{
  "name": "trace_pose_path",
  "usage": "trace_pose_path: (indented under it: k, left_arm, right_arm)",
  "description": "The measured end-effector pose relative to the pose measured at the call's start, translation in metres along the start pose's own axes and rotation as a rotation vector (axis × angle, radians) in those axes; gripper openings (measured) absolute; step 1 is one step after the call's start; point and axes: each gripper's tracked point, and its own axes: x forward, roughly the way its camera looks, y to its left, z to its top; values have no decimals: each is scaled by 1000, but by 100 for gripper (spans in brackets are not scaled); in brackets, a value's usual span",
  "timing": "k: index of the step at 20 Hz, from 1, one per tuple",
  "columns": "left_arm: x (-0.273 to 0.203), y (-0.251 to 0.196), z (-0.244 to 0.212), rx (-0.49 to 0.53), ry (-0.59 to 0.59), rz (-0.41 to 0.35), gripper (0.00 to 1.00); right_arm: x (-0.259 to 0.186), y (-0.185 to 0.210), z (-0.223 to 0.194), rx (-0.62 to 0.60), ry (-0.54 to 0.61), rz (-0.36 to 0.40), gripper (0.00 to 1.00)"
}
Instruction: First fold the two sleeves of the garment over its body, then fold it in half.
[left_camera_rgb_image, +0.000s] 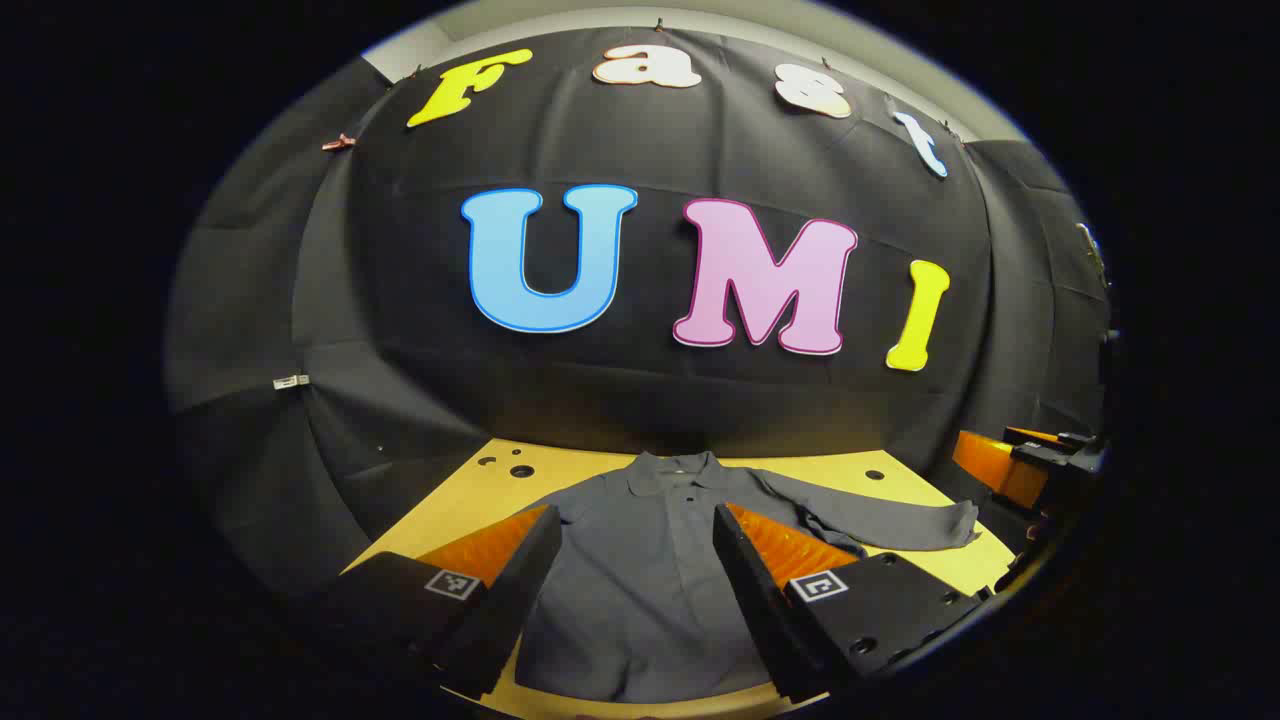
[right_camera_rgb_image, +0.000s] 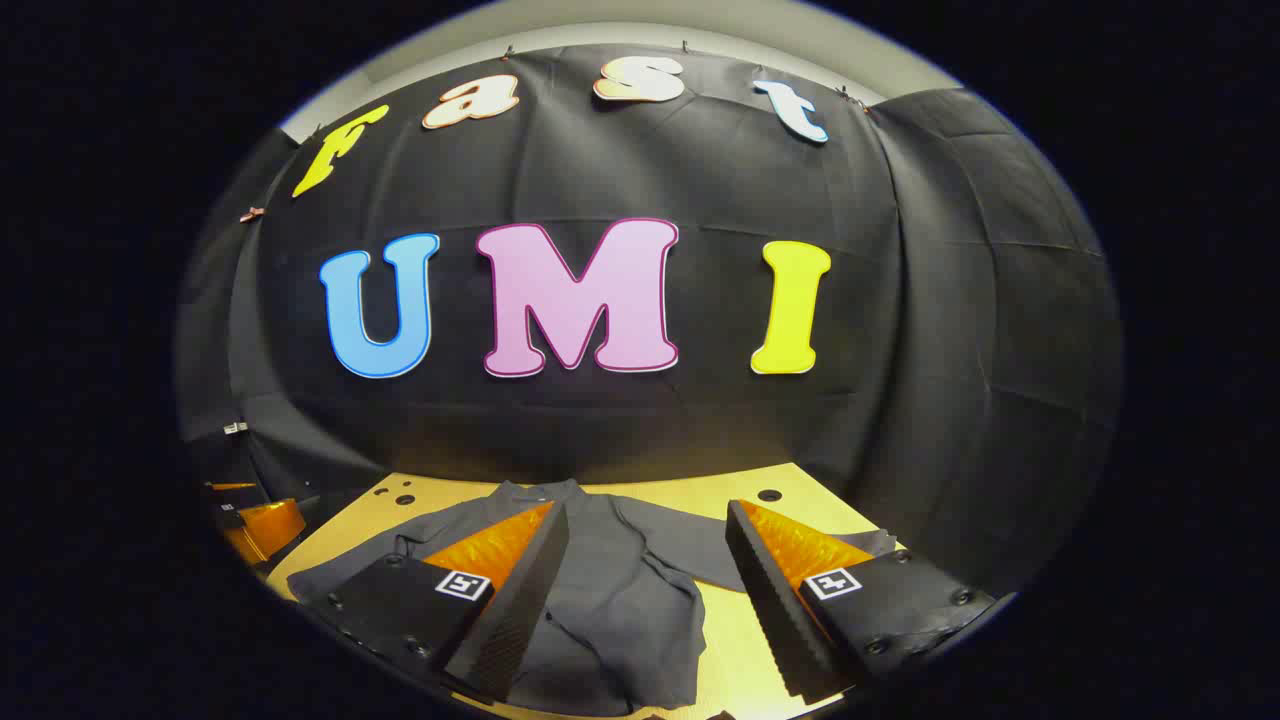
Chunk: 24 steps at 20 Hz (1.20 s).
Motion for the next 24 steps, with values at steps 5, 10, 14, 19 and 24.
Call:
trace_pose_path:
  k: [5,10,14,19,24]
  left_arm:
    - [15,-6,0,1,0,2,96]
    - [20,-6,4,14,-13,12,96]
    - [21,-1,-1,11,-3,34,96]
    - [21,0,-10,6,18,44,96]
    - [18,-6,-15,12,28,40,96]
  right_arm:
    - [12,10,5,-24,-17,38,97]
    - [24,19,-3,-6,15,79,96]
    - [27,23,-3,-15,10,100,97]
    - [28,21,-14,-8,45,109,97]
    - [32,7,-29,-7,99,78,97]
